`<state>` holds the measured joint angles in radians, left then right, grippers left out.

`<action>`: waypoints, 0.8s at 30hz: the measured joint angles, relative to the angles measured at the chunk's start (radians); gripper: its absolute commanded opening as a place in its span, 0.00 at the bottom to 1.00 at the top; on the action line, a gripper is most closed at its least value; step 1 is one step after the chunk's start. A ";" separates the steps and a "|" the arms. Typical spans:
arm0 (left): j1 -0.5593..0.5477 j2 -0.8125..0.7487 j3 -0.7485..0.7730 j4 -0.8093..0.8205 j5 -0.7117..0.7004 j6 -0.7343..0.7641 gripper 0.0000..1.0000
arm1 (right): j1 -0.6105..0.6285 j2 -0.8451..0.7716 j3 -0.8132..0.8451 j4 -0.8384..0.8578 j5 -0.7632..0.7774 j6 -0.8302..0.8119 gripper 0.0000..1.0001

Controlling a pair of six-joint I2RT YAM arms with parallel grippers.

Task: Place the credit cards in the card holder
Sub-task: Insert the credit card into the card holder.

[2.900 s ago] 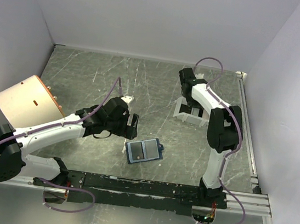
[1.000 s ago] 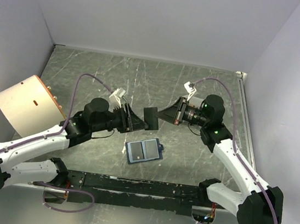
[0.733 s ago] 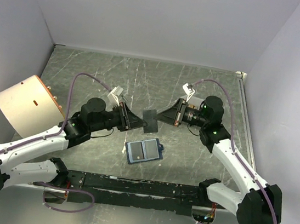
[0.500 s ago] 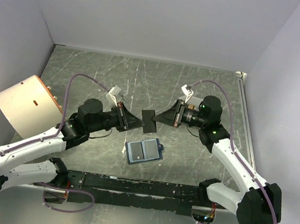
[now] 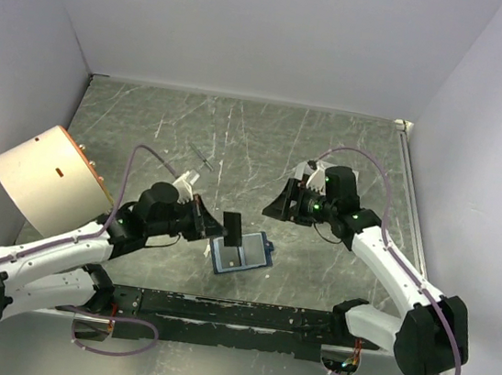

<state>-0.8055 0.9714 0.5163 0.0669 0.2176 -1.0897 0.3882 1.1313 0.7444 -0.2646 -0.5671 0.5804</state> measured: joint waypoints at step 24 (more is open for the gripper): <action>0.000 0.325 -0.098 0.133 0.118 -0.051 0.07 | 0.251 0.273 -0.004 -0.188 0.469 -0.140 0.51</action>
<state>-0.8059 1.2964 0.4187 0.1997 0.3355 -1.1404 0.6388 1.4040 0.7406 -0.4526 -0.0982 0.4400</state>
